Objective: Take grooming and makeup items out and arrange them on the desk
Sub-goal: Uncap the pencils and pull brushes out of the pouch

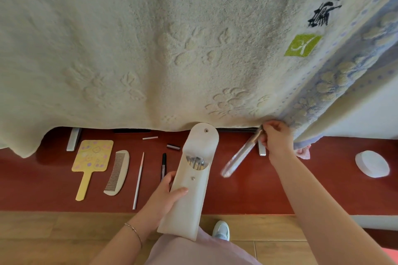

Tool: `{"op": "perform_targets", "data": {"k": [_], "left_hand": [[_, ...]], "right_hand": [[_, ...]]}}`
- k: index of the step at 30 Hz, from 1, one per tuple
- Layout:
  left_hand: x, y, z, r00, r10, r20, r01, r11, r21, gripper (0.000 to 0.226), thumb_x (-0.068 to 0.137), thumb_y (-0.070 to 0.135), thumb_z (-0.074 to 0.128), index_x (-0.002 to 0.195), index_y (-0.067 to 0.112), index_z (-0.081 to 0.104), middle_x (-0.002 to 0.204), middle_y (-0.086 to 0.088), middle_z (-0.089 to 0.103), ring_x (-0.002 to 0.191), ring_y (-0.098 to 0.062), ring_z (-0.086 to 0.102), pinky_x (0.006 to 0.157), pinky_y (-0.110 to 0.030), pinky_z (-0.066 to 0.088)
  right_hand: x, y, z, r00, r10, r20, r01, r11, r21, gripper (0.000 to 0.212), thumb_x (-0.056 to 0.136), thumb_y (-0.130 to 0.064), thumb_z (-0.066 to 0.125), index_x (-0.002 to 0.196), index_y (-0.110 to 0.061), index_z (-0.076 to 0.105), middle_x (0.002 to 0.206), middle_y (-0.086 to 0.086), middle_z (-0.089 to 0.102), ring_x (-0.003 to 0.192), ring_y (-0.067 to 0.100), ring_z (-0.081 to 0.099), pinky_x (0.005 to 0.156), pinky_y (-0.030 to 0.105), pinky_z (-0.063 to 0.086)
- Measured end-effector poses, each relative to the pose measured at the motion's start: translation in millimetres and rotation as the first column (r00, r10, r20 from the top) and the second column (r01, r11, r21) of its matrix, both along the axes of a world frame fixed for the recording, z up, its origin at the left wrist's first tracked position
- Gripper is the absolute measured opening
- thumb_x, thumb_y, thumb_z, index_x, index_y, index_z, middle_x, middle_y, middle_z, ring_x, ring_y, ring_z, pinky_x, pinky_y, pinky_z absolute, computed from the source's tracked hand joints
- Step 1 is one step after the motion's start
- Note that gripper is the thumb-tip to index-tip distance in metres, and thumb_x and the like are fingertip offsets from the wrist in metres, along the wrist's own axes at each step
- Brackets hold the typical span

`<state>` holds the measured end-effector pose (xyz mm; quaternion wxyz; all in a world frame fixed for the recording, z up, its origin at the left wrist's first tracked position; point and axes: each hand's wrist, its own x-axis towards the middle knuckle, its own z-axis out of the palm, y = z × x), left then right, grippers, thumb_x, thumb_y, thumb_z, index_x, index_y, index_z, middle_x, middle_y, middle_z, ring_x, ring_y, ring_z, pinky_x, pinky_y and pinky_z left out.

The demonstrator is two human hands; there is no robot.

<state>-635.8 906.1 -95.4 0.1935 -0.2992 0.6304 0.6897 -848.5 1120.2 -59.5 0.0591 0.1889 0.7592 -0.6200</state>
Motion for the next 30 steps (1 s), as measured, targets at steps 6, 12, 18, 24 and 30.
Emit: {"op": "perform_targets", "data": {"k": [6, 12, 18, 24, 30], "left_hand": [[-2, 1, -4, 1.000, 0.031, 0.006, -0.031, 0.999, 0.012, 0.041, 0.081, 0.023, 0.067, 0.114, 0.034, 0.046, 0.105, -0.001, 0.066, 0.088, -0.020, 0.068, 0.072, -0.036, 0.055], [-4, 4, -3, 0.999, 0.041, 0.036, -0.042, 0.999, 0.027, 0.041, 0.084, 0.022, 0.064, 0.116, 0.034, 0.042, 0.105, -0.002, 0.065, 0.086, -0.021, 0.069, 0.064, -0.030, 0.055], [-6, 11, -4, 0.999, 0.048, 0.023, -0.049, 0.997, 0.051, 0.042, 0.084, 0.021, 0.065, 0.118, 0.032, 0.043, 0.105, -0.002, 0.066, 0.087, -0.021, 0.069, 0.067, -0.033, 0.056], [-5, 14, -6, 0.998, 0.058, -0.007, -0.057, 0.989, 0.134, 0.053, 0.071, 0.027, 0.070, 0.118, 0.031, 0.046, 0.106, -0.004, 0.068, 0.091, -0.025, 0.068, 0.080, -0.046, 0.056], [-2, 15, -6, 0.999, 0.032, -0.010, -0.031, 0.991, 0.130, 0.042, 0.084, 0.018, 0.065, 0.119, 0.031, 0.046, 0.106, -0.004, 0.067, 0.089, -0.023, 0.069, 0.074, -0.039, 0.056]], "right_hand": [[11, -11, -40, 0.932, 0.299, 0.204, -0.351, 0.882, 0.313, 0.011, 0.082, -0.013, 0.058, 0.073, -0.019, 0.059, 0.064, 0.004, 0.065, 0.048, 0.015, 0.056, 0.052, 0.030, 0.047], [11, -15, -61, 0.901, 0.369, 0.230, -0.434, 0.775, 0.459, 0.010, 0.083, -0.017, 0.058, 0.080, -0.023, 0.065, 0.086, 0.002, 0.070, 0.071, 0.022, 0.066, 0.068, 0.037, 0.056], [30, -23, -41, 0.918, 0.396, 0.026, -0.358, 0.797, 0.487, 0.010, 0.087, -0.019, 0.055, 0.094, -0.021, 0.062, 0.091, 0.000, 0.061, 0.071, 0.015, 0.055, 0.056, 0.022, 0.037], [75, -49, -21, 0.705, 0.695, 0.141, -0.705, 0.664, 0.251, 0.012, 0.084, -0.036, 0.062, 0.093, -0.029, 0.064, 0.083, -0.003, 0.061, 0.071, 0.009, 0.053, 0.060, 0.016, 0.041], [82, -54, -29, 0.626, 0.765, 0.151, -0.743, 0.526, 0.413, 0.027, 0.081, -0.037, 0.066, 0.106, -0.027, 0.060, 0.092, -0.004, 0.051, 0.078, 0.007, 0.048, 0.062, 0.015, 0.036]]}}
